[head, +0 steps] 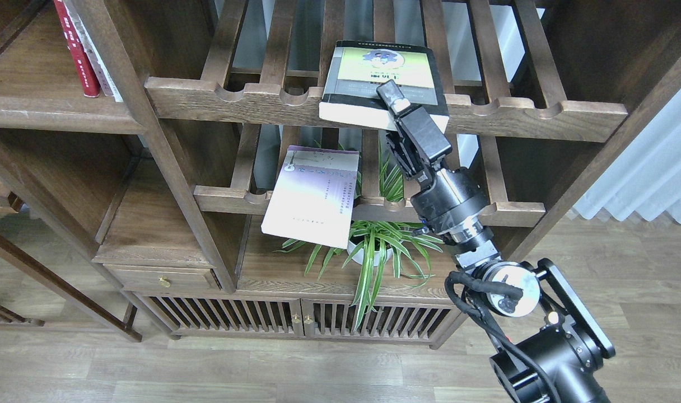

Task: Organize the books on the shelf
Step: 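Grasp the green-and-white book and pull it down off the shelf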

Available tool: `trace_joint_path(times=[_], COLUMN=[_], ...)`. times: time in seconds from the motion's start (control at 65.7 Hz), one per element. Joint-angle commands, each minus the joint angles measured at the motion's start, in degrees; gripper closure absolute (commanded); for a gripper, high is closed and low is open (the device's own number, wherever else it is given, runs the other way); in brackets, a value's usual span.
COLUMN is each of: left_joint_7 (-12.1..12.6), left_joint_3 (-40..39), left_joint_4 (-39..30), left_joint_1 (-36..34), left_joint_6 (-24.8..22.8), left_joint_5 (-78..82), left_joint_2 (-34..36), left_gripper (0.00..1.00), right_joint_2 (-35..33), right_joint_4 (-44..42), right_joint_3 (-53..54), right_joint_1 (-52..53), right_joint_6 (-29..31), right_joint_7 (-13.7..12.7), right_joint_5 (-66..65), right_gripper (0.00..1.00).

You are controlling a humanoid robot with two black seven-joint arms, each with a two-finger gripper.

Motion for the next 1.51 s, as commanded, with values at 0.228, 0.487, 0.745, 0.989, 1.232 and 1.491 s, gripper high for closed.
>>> trace_joint_path(times=[0.228,0.487,0.745,0.989,1.232,1.491], left_joint_7=[-0.18,-0.27,-0.36,-0.27,0.0,0.0], left_joint_3=[0.0,0.0,0.09,1.23,1.67,1.76], left_joint_4=[1.27,2.33,3.82,4.88,4.88,4.79], left_joint_1=[0.0,0.0,0.0,-0.17,-0.96,-1.14], left_joint_6=[0.0,0.0,0.0,0.0,0.0,0.0], left_joint_5=[0.0,-0.18,-0.18,-0.18,-0.18,-0.18], left_joint_2=[0.0,-0.08,-0.26,-0.52,-0.96,-1.05], left_gripper=[0.02,0.01,0.01,0.01,0.01,0.01], right_joint_2=[0.0,0.0,0.0,-0.96,-7.2,-10.54], right_joint_4=[1.13,2.28,2.8,2.8,2.45,1.14], right_joint_3=[-0.36,-0.36,0.34,1.75,2.53,3.33], right_joint_1=[-2.37,-8.26,-17.04,-25.65,-30.93,-35.77], right_joint_6=[6.73,14.81,15.22,15.22,15.22,15.22], right_joint_7=[-0.03,0.06,0.06,0.15,0.15,0.15], right_joint_5=[0.59,0.76,2.79,9.37,15.7,18.69], right_gripper=[0.95,0.94,0.94,0.93,0.93,0.92])
